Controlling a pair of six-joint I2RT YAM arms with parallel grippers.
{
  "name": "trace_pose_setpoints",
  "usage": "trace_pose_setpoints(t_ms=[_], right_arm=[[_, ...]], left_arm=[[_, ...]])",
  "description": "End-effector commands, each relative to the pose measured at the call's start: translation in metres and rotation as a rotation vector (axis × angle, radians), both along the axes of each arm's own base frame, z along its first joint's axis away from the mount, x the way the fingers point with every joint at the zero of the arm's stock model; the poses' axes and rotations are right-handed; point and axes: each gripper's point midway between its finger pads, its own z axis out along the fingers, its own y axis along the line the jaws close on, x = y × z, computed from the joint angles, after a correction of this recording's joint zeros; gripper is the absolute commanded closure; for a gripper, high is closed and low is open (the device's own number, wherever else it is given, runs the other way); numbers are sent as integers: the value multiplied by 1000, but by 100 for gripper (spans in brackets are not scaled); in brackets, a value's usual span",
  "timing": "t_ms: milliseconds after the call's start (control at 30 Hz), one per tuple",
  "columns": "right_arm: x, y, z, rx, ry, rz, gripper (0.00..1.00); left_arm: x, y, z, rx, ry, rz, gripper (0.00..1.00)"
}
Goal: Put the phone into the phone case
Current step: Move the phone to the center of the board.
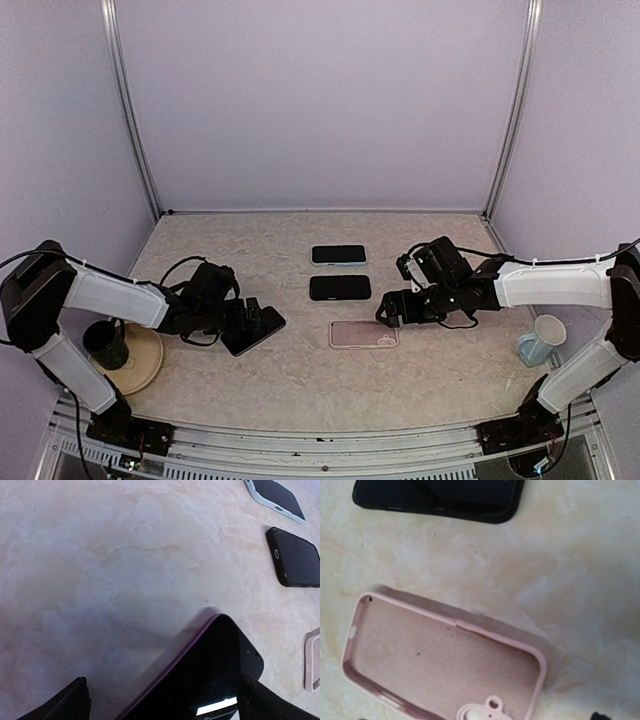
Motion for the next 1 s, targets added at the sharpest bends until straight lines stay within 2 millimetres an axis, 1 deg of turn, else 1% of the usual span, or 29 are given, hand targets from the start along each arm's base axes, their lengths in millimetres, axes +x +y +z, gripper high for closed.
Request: trace_pose_setpoints(t_ms=[0, 167, 333, 400, 533, 733, 900, 967], right_arm=[[1, 7, 9, 22, -16, 12, 5], [1, 7, 13, 30, -25, 9, 5], [2, 8, 13, 31, -24, 12, 5], [1, 9, 12, 30, -22, 15, 5], [2, 9, 12, 27, -23, 15, 5], [1, 9, 10, 21, -21, 20, 5], [1, 9, 8, 19, -13, 26, 4], [0, 9, 8, 17, -11, 27, 4]], left_arm=[[-40, 43, -41, 160, 186, 78, 1], [-56, 33, -43, 116, 216, 18, 1], [-70, 12, -43, 89, 236, -73, 1], [-77, 1, -41, 76, 236, -119, 1], [-84, -8, -40, 84, 241, -162, 1], [-85, -13, -41, 98, 233, -200, 1], [-76, -22, -39, 131, 197, -246, 1], [-73, -24, -42, 154, 197, -263, 1]])
